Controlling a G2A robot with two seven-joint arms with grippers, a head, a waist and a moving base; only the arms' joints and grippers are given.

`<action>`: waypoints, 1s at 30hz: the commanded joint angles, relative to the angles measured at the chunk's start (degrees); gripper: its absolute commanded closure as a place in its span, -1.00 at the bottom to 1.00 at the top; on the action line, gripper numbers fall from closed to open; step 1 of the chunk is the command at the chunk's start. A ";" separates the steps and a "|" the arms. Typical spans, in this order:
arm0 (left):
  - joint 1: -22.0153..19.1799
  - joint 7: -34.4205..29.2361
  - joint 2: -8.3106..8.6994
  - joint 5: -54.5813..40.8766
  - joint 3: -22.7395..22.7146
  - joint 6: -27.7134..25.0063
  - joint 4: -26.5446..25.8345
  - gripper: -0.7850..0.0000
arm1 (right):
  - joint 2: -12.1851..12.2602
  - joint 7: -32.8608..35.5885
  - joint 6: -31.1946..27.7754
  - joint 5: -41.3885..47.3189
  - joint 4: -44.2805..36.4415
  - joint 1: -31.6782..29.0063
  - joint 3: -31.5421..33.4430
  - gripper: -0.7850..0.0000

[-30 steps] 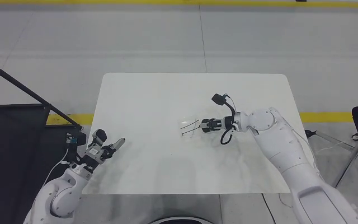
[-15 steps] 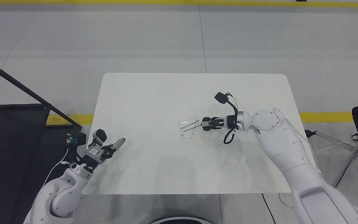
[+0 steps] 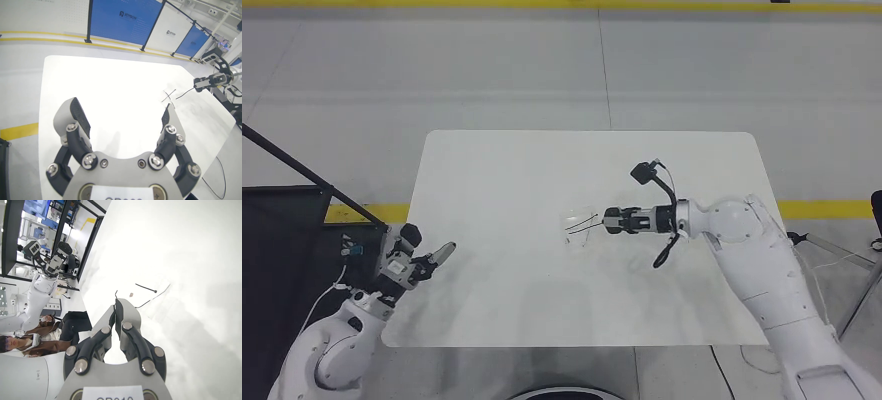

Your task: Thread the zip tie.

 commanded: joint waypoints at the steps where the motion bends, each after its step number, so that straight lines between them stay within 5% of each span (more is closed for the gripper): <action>1: -0.27 -2.44 0.42 -0.86 -1.03 -4.86 -0.55 -1.00 | 0.64 2.12 1.09 0.05 -3.91 -1.11 1.27 1.00; 11: -7.21 -16.72 2.55 -8.20 1.30 -20.49 -0.71 -1.00 | 2.16 10.56 7.22 -1.31 -17.57 -2.60 1.73 1.00; 30: -8.26 -18.38 2.76 -9.21 3.54 -20.18 -1.49 -1.00 | 2.14 8.75 8.78 -3.18 -20.69 -2.67 -0.04 1.00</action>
